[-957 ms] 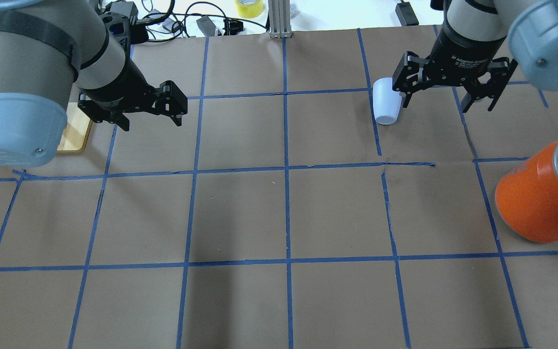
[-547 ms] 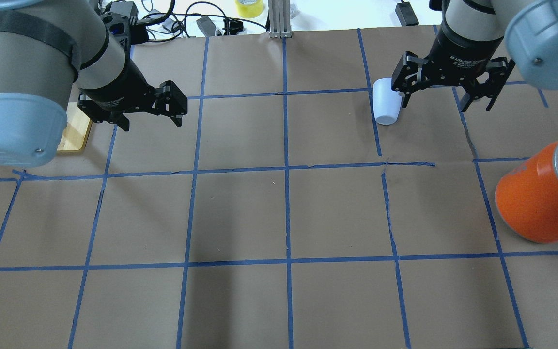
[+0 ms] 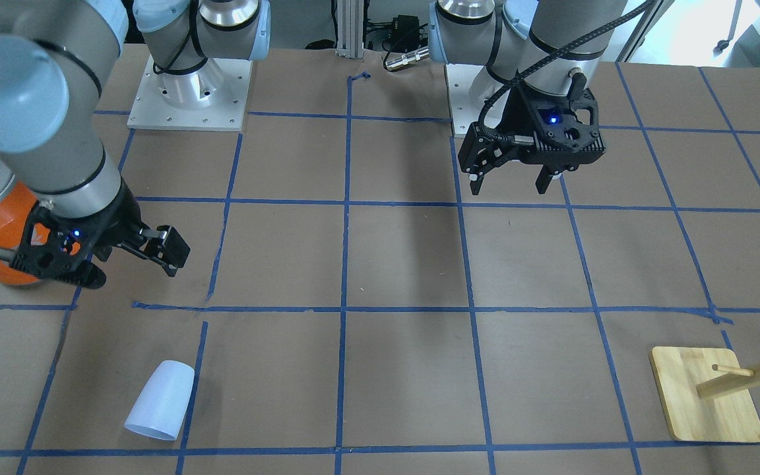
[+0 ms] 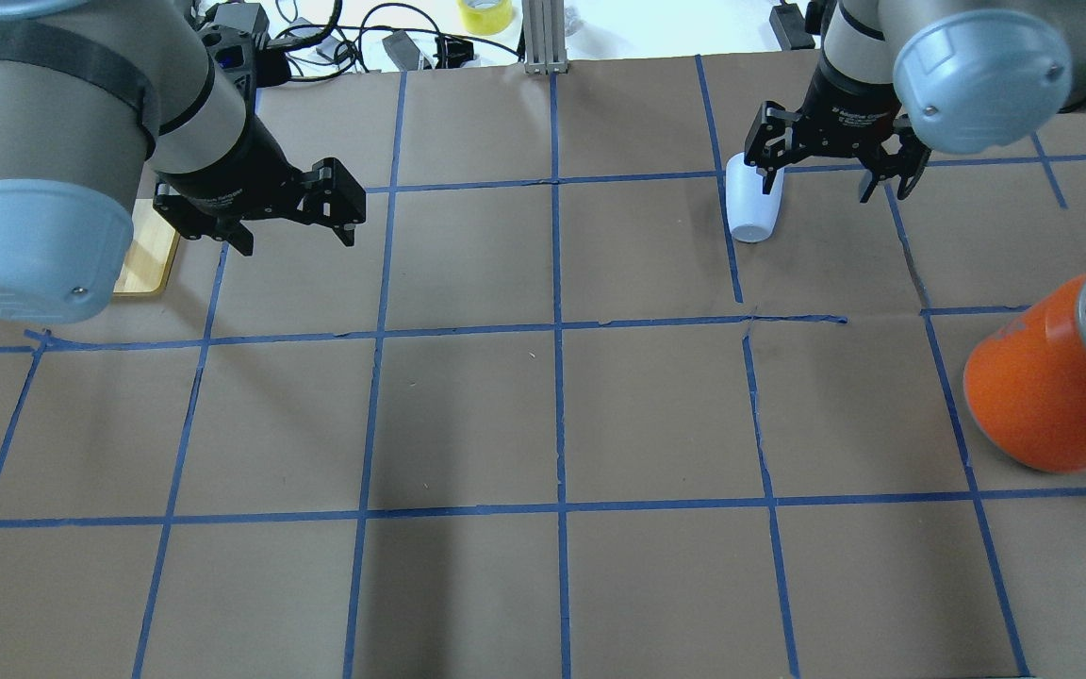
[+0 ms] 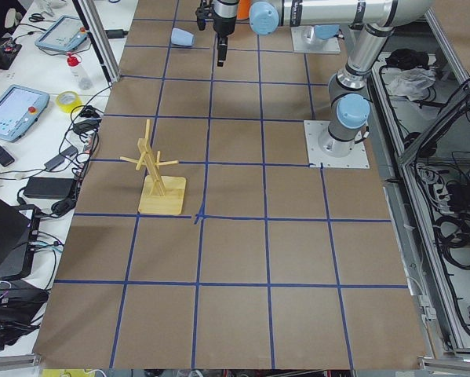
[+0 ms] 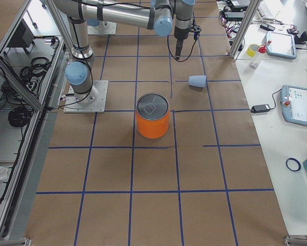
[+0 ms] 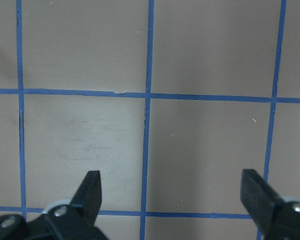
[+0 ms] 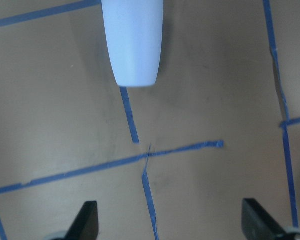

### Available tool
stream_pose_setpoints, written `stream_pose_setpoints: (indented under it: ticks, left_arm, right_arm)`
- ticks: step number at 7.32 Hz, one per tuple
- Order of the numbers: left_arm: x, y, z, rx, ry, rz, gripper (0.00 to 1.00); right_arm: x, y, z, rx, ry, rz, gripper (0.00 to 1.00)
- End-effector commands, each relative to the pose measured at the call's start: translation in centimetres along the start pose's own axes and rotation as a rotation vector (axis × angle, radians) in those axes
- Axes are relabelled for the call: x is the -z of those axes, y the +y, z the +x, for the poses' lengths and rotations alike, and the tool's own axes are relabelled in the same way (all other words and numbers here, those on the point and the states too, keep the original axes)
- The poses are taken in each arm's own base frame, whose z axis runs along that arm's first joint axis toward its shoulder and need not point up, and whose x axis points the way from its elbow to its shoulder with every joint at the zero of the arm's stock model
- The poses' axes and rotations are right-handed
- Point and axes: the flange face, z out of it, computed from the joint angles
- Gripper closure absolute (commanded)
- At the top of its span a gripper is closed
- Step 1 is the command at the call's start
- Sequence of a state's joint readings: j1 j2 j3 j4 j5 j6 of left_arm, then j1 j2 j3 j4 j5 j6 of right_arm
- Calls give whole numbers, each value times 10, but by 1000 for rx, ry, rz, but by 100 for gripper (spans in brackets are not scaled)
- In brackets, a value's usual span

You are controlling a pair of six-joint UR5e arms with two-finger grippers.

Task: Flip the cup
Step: 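Close the right gripper on the white cup and lift it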

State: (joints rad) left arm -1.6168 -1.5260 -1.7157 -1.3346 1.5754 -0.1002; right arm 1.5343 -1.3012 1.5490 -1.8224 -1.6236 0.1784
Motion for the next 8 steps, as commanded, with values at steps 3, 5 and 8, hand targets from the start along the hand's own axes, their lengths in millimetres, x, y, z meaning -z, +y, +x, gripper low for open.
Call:
stream_pose_setpoints:
  ticks: [3,5,8]
  left_arm:
    - [-1,0,1,-2,0,-4,0]
    - [-1,0,1,-2,0,-4,0]
    - [-1,0,1,-2,1,-4,0]
  right_arm:
    - [-141,-77,3,44,-16,40,0]
    - [-168,-86,-1,42,-21,55,0]
    - [-173,-89,-8,41,-66,71,0]
